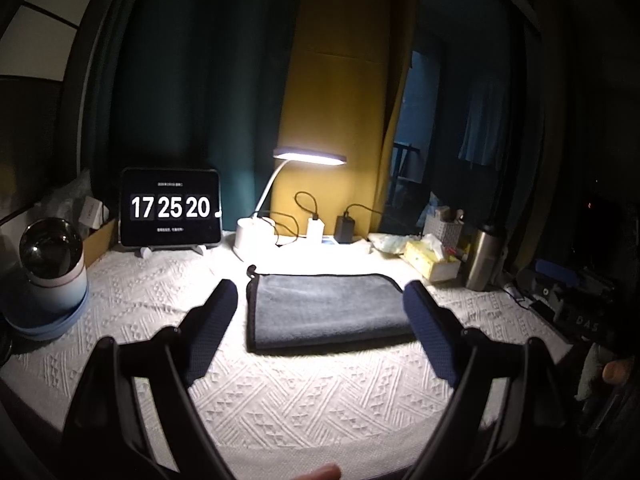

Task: Fold towel

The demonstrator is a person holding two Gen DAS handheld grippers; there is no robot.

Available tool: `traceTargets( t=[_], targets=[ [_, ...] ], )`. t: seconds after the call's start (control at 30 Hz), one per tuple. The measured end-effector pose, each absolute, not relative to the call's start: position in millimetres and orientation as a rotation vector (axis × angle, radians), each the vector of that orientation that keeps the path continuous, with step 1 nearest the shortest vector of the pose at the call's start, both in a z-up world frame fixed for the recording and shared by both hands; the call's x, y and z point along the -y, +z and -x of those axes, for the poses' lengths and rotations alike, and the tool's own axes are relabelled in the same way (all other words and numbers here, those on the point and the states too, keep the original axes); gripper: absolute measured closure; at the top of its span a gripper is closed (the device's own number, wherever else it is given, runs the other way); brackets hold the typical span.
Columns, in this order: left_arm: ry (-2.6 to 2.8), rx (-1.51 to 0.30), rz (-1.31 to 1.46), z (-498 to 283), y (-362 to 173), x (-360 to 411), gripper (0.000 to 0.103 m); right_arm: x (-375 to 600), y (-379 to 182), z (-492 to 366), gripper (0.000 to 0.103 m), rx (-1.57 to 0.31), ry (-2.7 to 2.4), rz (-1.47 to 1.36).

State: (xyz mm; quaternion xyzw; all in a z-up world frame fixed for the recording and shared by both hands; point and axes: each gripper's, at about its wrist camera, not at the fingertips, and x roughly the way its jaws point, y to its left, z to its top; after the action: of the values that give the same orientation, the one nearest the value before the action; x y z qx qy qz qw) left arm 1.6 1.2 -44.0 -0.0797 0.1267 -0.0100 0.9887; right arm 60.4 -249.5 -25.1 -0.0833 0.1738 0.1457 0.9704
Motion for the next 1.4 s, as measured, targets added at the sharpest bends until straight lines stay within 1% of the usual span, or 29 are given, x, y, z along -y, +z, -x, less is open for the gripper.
traceTargets(
  t=[0.1,0.13,0.17,0.33,0.57,1.4],
  targets=[
    [0.009,-0.236,0.150,4.7,-43.6,0.2,0.015,250.6,-23.2,-54.1,0.051,-0.331,0.294,0.166],
    [0.022,-0.226,0.144,7.0,-43.2,0.5,0.009,250.9,-22.4,-51.4,0.051,-0.323,0.295,0.165],
    [0.027,-0.218,0.142,8.8,-43.0,0.7,0.008,251.4,-21.9,-48.9,0.051,-0.316,0.294,0.164],
    [0.065,-0.175,0.131,18.0,-39.5,-0.9,0.007,252.3,-22.7,-41.6,0.043,-0.300,0.297,0.162],
    [0.068,-0.141,0.102,22.8,-36.4,2.2,0.007,253.3,-22.5,-42.1,0.036,-0.300,0.290,0.155],
    [0.063,-0.160,0.110,19.0,-35.9,3.2,0.007,253.3,-18.1,-41.1,0.036,-0.294,0.294,0.153]
  ],
)
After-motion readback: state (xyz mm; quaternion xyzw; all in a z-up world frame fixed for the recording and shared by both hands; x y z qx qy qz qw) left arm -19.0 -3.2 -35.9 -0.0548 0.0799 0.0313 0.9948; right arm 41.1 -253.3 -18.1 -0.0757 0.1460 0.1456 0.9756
